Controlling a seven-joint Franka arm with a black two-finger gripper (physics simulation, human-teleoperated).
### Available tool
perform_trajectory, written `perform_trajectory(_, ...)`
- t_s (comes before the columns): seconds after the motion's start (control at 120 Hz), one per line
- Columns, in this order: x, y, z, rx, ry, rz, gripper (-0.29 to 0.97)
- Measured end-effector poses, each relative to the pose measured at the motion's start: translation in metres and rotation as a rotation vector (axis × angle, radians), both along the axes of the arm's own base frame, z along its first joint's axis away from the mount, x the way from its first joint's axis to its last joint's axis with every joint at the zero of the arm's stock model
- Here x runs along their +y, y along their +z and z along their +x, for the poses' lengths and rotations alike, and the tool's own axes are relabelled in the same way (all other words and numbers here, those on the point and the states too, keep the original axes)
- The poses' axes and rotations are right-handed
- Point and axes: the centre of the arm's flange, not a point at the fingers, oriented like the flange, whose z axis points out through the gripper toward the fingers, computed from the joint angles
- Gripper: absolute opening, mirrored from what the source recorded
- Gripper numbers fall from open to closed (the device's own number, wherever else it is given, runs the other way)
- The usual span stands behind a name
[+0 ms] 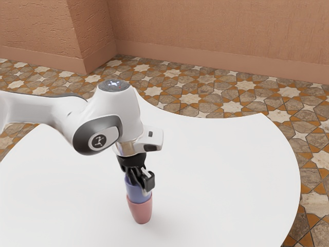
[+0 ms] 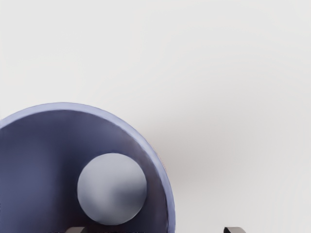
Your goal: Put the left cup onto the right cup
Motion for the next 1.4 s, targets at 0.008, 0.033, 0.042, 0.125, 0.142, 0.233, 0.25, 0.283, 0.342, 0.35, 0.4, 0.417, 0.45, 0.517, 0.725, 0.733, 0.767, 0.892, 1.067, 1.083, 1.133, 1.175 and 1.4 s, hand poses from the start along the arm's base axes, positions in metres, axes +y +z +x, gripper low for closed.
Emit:
perform_trajectory(0.008,0.0,0.0,0.0,0.0,0.0,0.0,0.38)
perform_trajectory(0.033,0.0,0.0,0.0,0.0,0.0,0.0,0.42)
perform_trajectory(0.042,0.0,0.0,0.0,-0.001,0.0,0.0,0.43)
perform_trajectory(0.125,0.0,0.003,0.0,-0.006,-0.001,-0.002,0.51)
perform_trajectory(0.142,0.0,0.004,-0.001,-0.008,-0.002,-0.002,0.52)
perform_trajectory(0.233,0.0,0.011,-0.001,-0.02,-0.003,-0.005,0.58)
perform_trajectory(0.25,0.0,0.012,-0.001,-0.023,-0.003,-0.006,0.59)
perform_trajectory(0.283,0.0,0.015,-0.001,-0.028,-0.005,-0.007,0.6)
perform_trajectory(0.342,-0.001,0.02,-0.002,-0.037,-0.007,-0.009,0.62)
perform_trajectory(0.35,-0.001,0.021,-0.002,-0.039,-0.007,-0.009,0.62)
perform_trajectory(0.4,-0.001,0.026,-0.002,-0.047,-0.009,-0.011,0.63)
perform_trajectory(0.417,-0.001,0.028,-0.003,-0.051,-0.011,-0.011,0.64)
perform_trajectory(0.45,-0.003,0.032,-0.004,-0.058,-0.015,-0.012,0.64)
perform_trajectory(0.517,-0.004,0.039,-0.006,-0.068,-0.02,-0.013,0.65)
perform_trajectory(0.725,-0.006,0.061,-0.005,-0.081,-0.026,-0.016,0.67)
perform_trajectory(0.733,-0.006,0.062,-0.004,-0.081,-0.025,-0.016,0.67)
perform_trajectory(0.767,-0.005,0.064,-0.004,-0.079,-0.024,-0.015,0.67)
perform_trajectory(0.892,-0.002,0.08,0.005,-0.078,-0.014,-0.021,0.67)
perform_trajectory(1.067,0.015,0.104,0.026,-0.065,0.026,-0.031,0.68)
perform_trajectory(1.083,0.016,0.105,0.028,-0.062,0.03,-0.032,0.68)
perform_trajectory(1.133,0.019,0.109,0.033,-0.054,0.037,-0.032,0.68)
perform_trajectory(1.175,0.023,0.113,0.036,-0.048,0.044,-0.032,0.68)
perform_trajectory(1.4,0.057,0.126,0.062,-0.013,0.11,-0.036,0.68)
